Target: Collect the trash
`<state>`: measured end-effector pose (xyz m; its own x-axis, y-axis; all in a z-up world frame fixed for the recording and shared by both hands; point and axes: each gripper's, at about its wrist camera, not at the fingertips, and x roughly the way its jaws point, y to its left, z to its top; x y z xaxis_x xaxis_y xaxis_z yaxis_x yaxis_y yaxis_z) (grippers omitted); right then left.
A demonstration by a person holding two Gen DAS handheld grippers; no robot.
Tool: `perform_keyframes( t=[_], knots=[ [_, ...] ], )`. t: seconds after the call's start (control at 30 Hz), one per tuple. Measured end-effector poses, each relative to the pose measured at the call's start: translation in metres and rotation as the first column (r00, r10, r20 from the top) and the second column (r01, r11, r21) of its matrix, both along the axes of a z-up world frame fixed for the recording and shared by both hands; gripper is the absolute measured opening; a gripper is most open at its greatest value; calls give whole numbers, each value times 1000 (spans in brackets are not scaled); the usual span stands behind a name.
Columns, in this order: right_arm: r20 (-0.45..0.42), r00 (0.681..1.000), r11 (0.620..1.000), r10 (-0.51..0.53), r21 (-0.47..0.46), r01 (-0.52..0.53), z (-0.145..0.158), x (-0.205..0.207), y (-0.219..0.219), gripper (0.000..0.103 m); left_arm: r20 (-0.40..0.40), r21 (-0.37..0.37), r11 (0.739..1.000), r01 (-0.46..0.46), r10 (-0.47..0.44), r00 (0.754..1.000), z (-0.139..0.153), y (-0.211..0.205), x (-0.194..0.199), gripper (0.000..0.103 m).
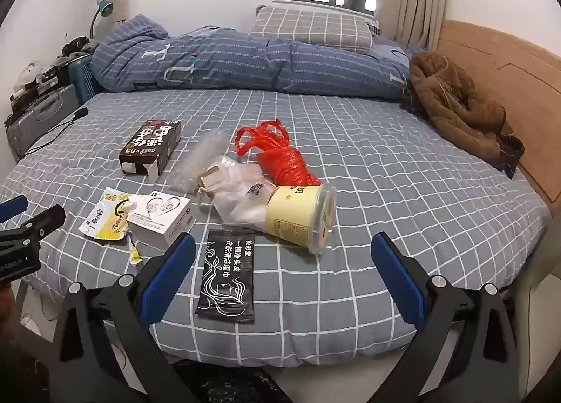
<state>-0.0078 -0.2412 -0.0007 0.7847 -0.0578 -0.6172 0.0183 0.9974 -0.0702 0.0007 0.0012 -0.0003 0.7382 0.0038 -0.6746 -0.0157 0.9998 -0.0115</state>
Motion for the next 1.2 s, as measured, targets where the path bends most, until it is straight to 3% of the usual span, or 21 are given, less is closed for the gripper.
perform_keyframes(
  t=[1.2],
  knots=[
    [11, 999, 998, 33, 44, -33, -2, 0, 1, 96, -4, 27, 1000, 9, -9, 1000, -4, -6, 2, 97]
  ],
)
